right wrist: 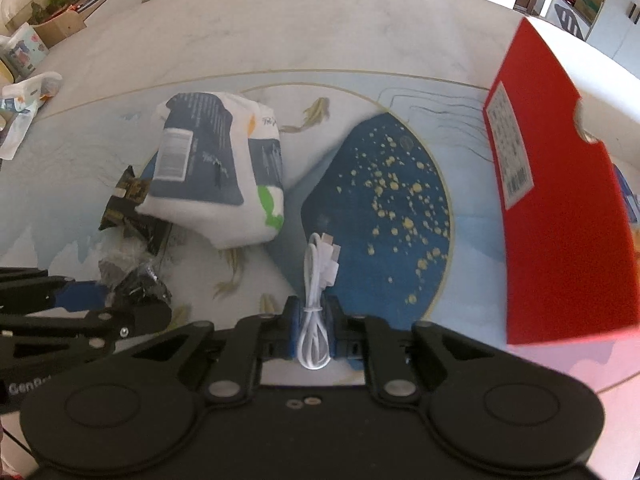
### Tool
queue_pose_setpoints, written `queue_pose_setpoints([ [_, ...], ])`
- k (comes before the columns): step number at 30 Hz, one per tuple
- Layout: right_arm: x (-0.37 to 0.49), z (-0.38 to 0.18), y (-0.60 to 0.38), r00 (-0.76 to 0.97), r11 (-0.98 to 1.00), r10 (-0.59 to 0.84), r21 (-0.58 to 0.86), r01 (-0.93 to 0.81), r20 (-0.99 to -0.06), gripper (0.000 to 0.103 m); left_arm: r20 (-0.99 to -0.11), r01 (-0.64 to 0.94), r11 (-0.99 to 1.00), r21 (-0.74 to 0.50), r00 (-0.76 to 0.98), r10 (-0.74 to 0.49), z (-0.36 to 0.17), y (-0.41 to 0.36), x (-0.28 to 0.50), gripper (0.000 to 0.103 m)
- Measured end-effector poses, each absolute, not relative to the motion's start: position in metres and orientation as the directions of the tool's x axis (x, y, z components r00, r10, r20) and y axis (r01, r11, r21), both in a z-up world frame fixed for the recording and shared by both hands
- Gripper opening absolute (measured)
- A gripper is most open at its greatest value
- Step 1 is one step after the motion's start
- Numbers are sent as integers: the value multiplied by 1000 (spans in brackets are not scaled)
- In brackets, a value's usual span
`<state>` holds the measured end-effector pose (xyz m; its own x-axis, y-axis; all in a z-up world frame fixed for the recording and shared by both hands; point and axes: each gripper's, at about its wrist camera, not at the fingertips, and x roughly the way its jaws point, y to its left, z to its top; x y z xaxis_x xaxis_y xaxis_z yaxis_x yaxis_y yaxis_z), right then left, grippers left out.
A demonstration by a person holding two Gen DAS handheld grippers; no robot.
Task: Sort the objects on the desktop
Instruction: 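Grasp the clear bag of black items with the left tool while the right tool grasps the white cable, then lift the black-item bag and white cable and carry both toward the shoebox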
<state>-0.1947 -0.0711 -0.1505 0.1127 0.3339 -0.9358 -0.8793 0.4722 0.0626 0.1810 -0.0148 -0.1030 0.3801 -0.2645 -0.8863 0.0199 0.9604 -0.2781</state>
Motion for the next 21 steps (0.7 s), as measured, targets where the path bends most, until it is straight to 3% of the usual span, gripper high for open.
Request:
queue_pose_setpoints([
  [21,-195,-116,-130,76,536,391,160,-829,-917,10,-877,96,945,-313,352,-327,-80,-30,164,35],
])
